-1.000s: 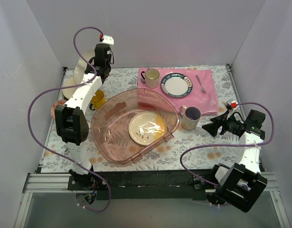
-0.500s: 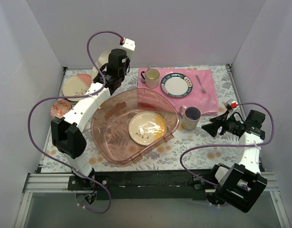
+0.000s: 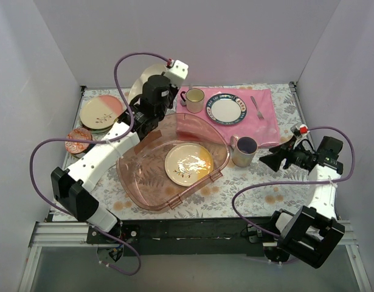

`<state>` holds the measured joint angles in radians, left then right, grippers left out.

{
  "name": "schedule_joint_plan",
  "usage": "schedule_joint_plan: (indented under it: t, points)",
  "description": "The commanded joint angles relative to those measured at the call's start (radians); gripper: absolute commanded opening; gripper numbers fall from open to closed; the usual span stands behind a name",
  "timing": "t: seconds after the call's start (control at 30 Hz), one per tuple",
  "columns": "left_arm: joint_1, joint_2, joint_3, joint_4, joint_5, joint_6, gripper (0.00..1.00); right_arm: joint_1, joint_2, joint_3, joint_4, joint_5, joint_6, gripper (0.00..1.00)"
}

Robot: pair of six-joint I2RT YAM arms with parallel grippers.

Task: Place the mixed dishes into the plastic bin
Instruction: Pick up the plate at the center of the board.

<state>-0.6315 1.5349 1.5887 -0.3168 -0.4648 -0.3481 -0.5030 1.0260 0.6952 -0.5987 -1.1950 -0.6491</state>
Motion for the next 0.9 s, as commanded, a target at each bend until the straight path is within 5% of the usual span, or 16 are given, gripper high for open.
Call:
schedule_joint_plan:
  t: [0.0,0.27,0.63,0.87]
  points:
    - [-0.094,-0.139,-0.009,0.151,-0.041,0.11,0.0,0.006,0.054,0.165,-0.108,-0.071,-0.007,0.81]
    - [-0.26,-0.222,-0.124,0.154,-0.031,0.109,0.0,0.119,0.187,0.42,-0.231,-0.063,0.089,0.79]
    - [-0.441,-0.228,-0.2,0.177,-0.031,0.087,0.0,0.437,0.278,0.641,0.036,0.181,0.774,0.81]
    - [-0.507,-0.179,-0.21,0.208,-0.044,0.09,0.0,0.58,0.381,0.736,0.049,0.32,1.014,0.82]
